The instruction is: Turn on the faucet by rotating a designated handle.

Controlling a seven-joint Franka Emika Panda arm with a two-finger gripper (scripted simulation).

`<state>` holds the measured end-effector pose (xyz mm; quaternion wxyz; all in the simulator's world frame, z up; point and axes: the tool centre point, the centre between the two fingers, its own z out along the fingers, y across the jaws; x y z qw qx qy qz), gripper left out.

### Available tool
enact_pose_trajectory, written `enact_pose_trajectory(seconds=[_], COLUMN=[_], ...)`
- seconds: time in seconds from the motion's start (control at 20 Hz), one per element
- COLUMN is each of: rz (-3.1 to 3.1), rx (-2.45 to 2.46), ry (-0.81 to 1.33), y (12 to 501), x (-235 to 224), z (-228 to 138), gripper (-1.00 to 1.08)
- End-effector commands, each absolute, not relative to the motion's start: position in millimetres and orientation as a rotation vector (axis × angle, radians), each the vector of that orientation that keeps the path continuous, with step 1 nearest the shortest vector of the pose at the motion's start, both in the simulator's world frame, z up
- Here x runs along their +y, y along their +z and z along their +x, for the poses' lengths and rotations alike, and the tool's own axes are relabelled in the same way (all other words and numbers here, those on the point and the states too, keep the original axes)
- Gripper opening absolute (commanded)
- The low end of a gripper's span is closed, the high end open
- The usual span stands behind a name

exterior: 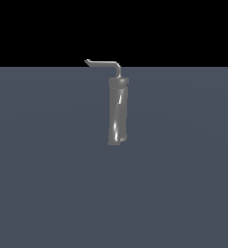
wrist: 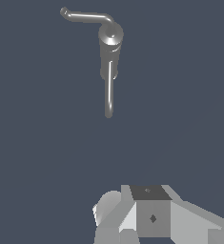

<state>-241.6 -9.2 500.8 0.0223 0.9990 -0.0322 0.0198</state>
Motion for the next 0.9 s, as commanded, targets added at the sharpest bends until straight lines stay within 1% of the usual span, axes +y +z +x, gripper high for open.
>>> enact_pose_trajectory(seconds=[0.0, 0.4, 0.85], rz=[3.096, 3.097, 3.066], rx=[-0.133, -0.324, -0.651], ry=[0.061, 0.058, 0.049], y=[501, 500, 493], x=[-9, -5, 3], z=[-237, -207, -156], gripper=[-1.0, -1.0, -1.0])
